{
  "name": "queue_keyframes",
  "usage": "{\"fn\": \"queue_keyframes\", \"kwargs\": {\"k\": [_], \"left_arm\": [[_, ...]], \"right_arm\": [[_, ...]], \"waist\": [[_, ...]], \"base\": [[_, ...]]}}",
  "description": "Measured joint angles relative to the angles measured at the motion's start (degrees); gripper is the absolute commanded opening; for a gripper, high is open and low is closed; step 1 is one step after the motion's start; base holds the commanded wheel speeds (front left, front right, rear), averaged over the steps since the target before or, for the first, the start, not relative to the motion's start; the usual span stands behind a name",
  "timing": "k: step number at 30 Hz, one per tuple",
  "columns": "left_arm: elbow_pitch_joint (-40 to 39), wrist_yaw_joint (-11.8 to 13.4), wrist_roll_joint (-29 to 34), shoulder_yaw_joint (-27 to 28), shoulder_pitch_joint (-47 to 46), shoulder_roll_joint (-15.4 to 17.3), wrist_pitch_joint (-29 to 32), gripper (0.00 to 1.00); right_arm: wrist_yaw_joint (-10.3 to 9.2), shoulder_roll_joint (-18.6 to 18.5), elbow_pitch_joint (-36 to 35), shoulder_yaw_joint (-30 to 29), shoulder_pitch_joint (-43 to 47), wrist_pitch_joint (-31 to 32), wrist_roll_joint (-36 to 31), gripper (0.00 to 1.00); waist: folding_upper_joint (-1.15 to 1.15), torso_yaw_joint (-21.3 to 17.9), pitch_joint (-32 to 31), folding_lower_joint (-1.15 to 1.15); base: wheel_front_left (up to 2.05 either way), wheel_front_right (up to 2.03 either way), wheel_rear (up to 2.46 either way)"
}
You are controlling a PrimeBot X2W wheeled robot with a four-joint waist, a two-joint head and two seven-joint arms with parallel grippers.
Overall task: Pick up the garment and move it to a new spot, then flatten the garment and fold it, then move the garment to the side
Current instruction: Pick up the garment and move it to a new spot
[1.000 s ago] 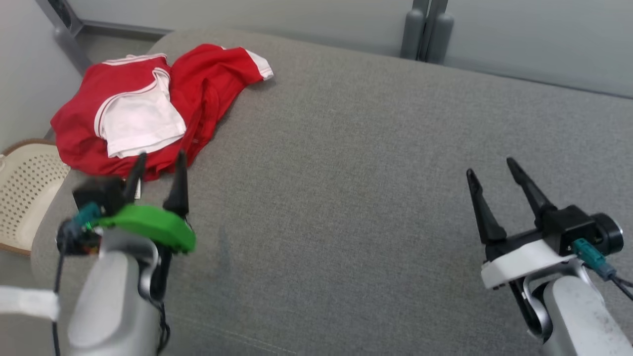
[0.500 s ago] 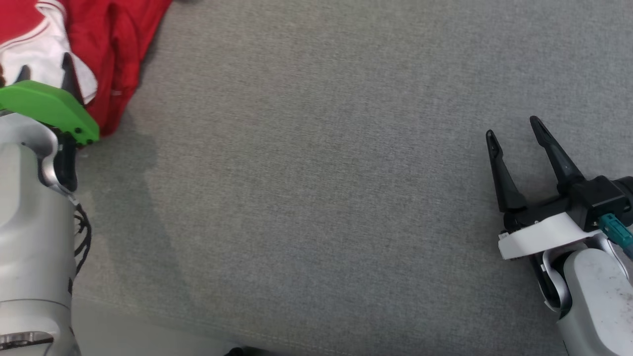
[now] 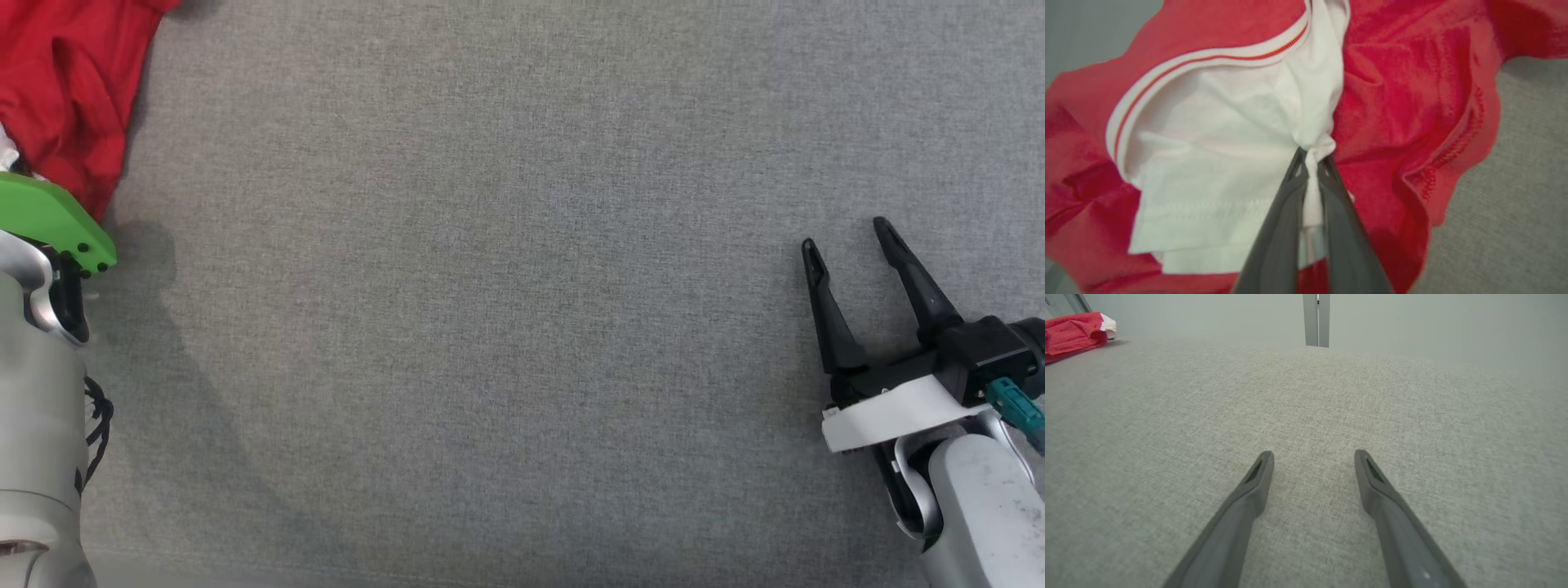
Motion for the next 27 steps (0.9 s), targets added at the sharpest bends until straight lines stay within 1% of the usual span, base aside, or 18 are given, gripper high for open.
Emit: {"fn": "queue_keyframes", "kwargs": {"k": [6,12,15,21,25,27], "left_arm": [[1.7,-0.4,-1.1,0.6,0.1,-0.6,-4.5,0.00],[2.3,-2.0,-1.8,0.8,1.7,-1.1,-7.9,0.00],[1.0,-3.3,-1.8,0.6,2.1,-0.9,-9.9,0.00],[-6.0,-4.6,-1.0,-0.9,2.1,-0.5,-11.4,0.00],[-13.7,-5.9,-0.4,-2.3,2.1,-1.0,-11.5,0.00],[-18.8,-6.5,-0.3,-3.6,2.3,-1.5,-9.9,0.00]], "right_arm": [[0.00,0.8,1.4,-0.5,2.2,0.0,0.1,1.00],[0.00,2.0,2.8,-0.5,4.6,0.1,0.6,1.00],[0.00,3.0,3.4,-0.1,5.7,0.1,1.0,1.00],[0.00,4.8,4.1,-0.1,7.3,0.1,1.6,1.00],[0.00,6.0,4.4,-0.4,8.7,0.1,1.9,1.00],[0.00,6.6,4.5,-0.7,9.1,0.1,2.1,1.00]], "waist": [[0.00,0.9,-2.8,0.00],[0.00,2.0,-6.8,0.00],[0.00,2.6,-9.8,0.00],[0.00,2.9,-14.1,0.00],[0.00,2.4,-16.9,0.00],[0.00,1.9,-18.1,0.00]], "base": [[0.00,0.00,0.00],[0.00,0.00,0.00],[0.00,0.00,0.00],[0.00,0.00,0.00],[0.00,0.00,0.00],[0.00,0.00,0.00]]}}
